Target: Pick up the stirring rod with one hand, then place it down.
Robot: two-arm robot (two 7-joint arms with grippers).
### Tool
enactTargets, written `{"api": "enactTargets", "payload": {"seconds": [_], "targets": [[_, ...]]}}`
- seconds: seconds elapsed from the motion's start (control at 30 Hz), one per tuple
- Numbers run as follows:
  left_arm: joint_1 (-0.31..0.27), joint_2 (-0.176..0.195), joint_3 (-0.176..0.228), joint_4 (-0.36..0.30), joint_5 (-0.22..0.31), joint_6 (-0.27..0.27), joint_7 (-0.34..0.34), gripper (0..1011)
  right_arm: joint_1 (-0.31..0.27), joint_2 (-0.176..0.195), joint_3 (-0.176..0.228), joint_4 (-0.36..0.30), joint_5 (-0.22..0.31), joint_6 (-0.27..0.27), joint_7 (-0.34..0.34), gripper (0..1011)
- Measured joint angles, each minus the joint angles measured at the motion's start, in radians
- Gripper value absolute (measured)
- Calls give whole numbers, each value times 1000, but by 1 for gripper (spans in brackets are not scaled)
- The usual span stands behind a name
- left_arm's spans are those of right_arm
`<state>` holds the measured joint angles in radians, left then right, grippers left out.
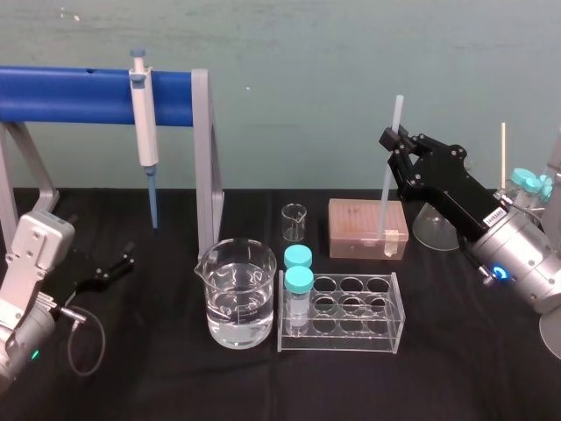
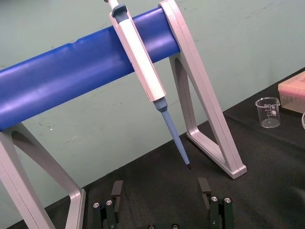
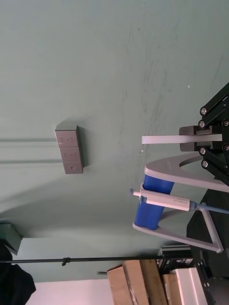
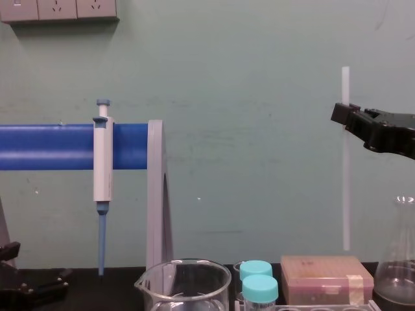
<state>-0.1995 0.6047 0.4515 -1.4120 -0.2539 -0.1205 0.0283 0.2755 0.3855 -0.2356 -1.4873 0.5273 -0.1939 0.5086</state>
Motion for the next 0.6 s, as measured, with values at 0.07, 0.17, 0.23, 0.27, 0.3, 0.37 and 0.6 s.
{"api": "enactTargets", "payload": {"seconds": [0.07,0.17,0.23,0.27,0.3,0.37,0.6], "targets": [[0,0,0,0,0,0,0,1000,0,3,-2,1,6,-1,5,69],[0,0,0,0,0,0,0,1000,-1,10,-5,1,19,1,19,69],[0,0,0,0,0,0,0,1000,-4,14,-10,1,31,8,30,69],[0,0,0,0,0,0,0,1000,-6,16,-12,2,35,10,34,69],[0,0,0,0,0,0,0,1000,-8,19,-18,4,43,16,44,69],[0,0,0,0,0,0,0,1000,-9,23,-24,7,50,21,53,69],[0,0,0,0,0,0,0,1000,-10,33,-48,33,70,33,72,69]]}}
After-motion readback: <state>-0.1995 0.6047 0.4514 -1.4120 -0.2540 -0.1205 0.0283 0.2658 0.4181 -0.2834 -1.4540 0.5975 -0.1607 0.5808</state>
